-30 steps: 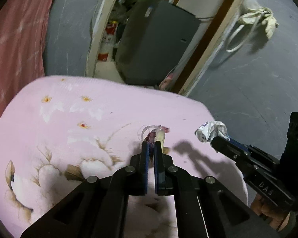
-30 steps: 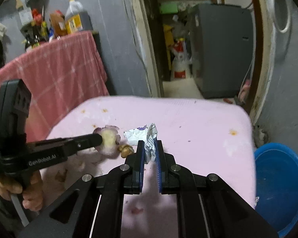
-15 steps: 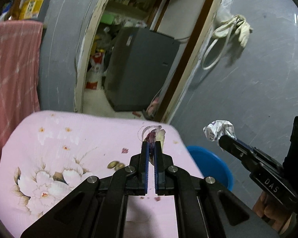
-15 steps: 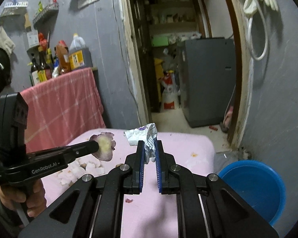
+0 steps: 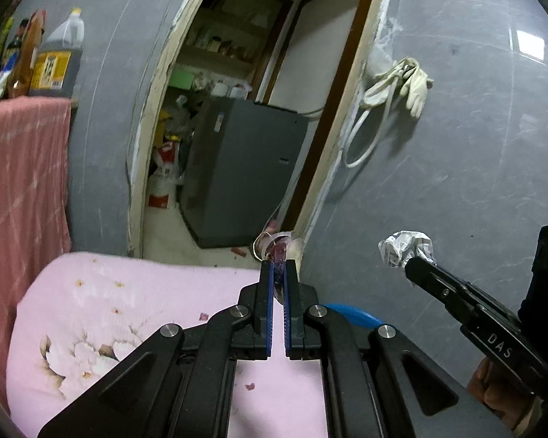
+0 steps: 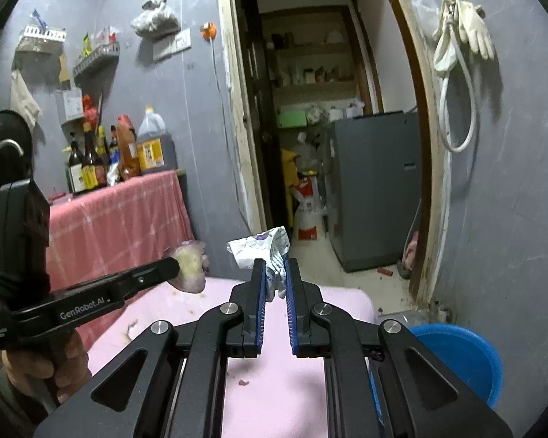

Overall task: Collect trash
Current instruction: 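Carry both held pieces over the blue basin and open both tools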

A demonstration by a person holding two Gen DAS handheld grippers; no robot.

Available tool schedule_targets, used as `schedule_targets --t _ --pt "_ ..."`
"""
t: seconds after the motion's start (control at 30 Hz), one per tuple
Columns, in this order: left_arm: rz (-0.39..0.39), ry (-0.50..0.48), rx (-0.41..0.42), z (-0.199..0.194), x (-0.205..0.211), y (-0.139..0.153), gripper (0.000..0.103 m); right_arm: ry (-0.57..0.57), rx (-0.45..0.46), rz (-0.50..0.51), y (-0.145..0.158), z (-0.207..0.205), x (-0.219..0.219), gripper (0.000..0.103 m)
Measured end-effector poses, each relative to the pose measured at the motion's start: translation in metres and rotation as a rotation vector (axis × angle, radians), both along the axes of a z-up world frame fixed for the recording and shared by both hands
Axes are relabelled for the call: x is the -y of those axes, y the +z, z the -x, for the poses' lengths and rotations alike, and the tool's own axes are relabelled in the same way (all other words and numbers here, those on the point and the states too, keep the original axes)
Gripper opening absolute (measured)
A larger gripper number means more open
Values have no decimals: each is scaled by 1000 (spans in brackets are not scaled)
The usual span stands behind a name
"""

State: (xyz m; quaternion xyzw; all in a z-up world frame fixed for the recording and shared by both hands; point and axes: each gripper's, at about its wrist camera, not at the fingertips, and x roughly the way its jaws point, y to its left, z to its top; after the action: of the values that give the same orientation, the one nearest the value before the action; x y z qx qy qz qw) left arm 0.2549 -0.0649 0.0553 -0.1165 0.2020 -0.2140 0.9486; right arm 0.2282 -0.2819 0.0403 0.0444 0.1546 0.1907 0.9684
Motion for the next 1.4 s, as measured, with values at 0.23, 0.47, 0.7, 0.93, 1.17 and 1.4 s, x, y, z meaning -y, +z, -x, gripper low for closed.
schedule_targets --t 0.23,0.47,0.7,0.93,1.17,1.4 --pt "10 -23 89 15 13 24 3 -67 84 -19 20 22 22 8" --pt "39 -65 168 23 48 44 3 -169 149 -18 39 39 61 8" --pt "54 -138 194 21 96 50 3 -268 167 -11 42 50 109 8" --pt "35 -213 169 11 150 39 3 -346 129 -1 27 50 148 8" --pt "-18 -267 88 -11 198 8 3 -403 28 -29 -10 36 185 9" --pt "-75 -284 -33 -37 232 -37 3 -419 -85 -56 -55 16 205 9"
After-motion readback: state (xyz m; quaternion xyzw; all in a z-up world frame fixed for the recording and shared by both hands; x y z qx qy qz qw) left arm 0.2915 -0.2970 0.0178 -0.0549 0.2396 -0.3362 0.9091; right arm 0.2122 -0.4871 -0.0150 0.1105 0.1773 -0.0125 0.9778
